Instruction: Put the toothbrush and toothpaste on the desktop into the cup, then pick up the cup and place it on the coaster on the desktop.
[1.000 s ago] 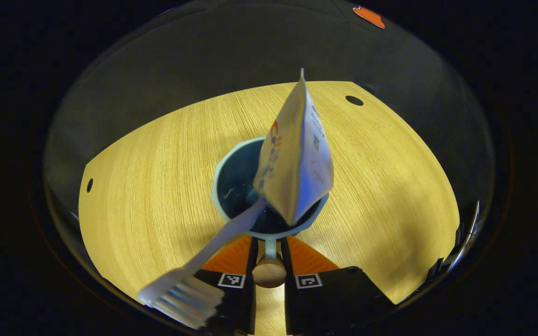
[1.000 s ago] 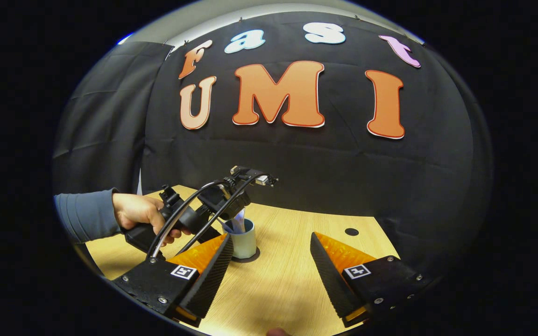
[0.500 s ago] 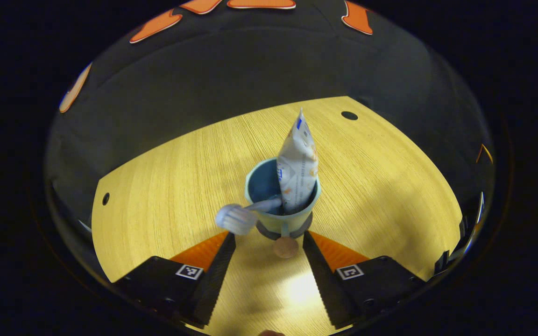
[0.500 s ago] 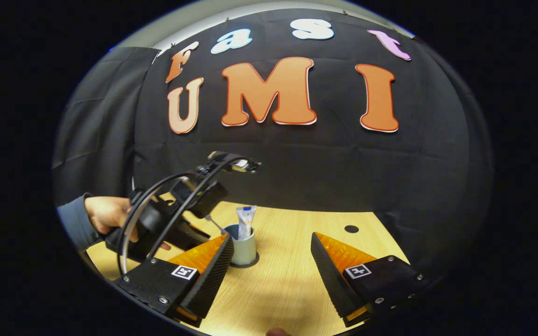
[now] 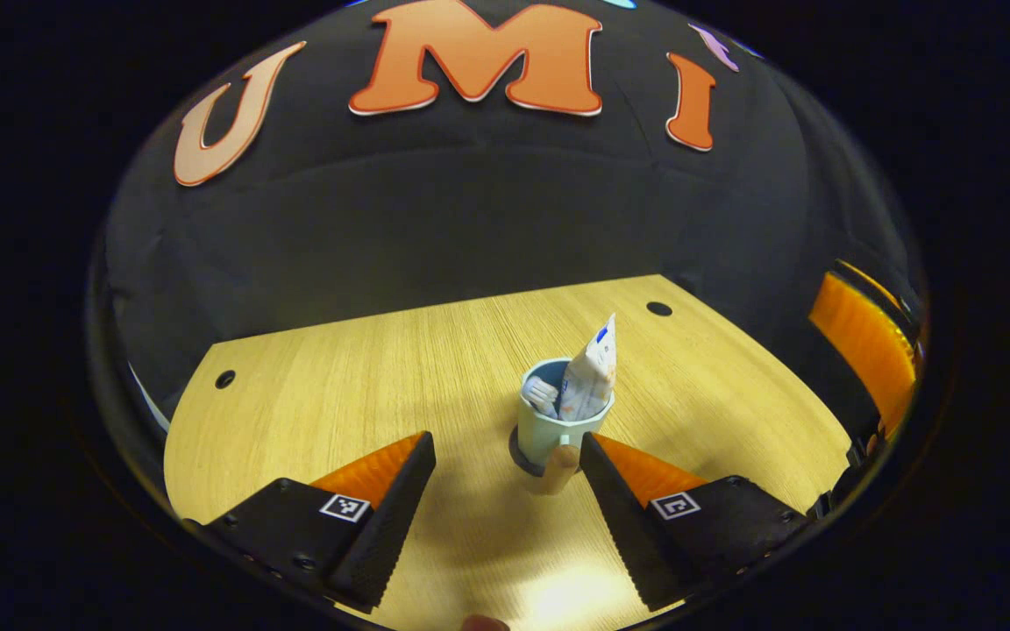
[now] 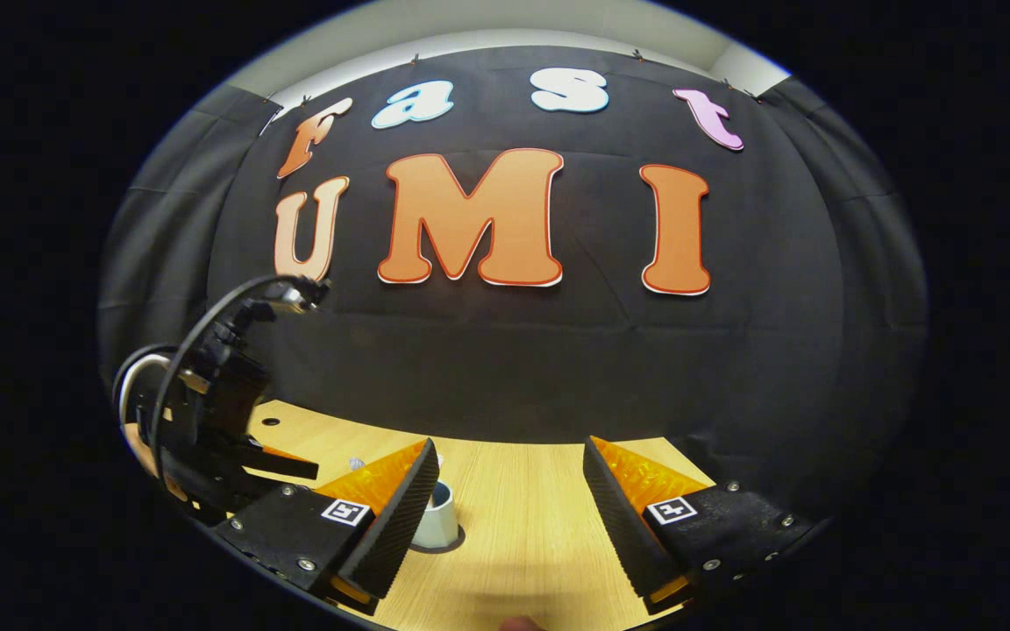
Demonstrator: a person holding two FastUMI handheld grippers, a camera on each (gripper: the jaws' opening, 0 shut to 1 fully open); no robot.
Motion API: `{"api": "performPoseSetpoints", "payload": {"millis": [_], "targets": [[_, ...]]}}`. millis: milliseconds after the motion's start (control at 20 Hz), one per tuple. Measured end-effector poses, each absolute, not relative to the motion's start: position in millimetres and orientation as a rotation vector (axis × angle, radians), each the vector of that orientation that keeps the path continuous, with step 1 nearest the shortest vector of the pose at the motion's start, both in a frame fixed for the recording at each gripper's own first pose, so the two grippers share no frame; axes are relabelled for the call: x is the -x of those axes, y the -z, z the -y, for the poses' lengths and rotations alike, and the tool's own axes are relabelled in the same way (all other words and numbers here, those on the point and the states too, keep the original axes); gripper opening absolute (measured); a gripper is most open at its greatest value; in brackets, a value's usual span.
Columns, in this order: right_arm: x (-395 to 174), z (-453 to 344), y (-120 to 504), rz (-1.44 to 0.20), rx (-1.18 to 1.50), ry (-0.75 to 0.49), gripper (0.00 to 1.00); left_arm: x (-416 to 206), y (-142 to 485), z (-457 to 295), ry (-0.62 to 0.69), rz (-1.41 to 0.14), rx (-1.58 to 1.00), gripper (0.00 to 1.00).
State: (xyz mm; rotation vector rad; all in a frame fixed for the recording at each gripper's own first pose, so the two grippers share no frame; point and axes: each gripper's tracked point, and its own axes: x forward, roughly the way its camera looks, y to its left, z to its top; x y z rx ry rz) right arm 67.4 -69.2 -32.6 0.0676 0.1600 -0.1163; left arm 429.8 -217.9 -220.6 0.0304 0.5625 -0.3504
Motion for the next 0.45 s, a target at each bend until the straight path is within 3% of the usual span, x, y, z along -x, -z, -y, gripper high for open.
{"api": "performPoseSetpoints", "payload": {"millis": [450], "targets": [[-65.3,10.3,5.9,-0.054,0.0,0.039,0.99,-409.2,132.5,157.9,0.166,-0.193,-0.029,0.99]]}}
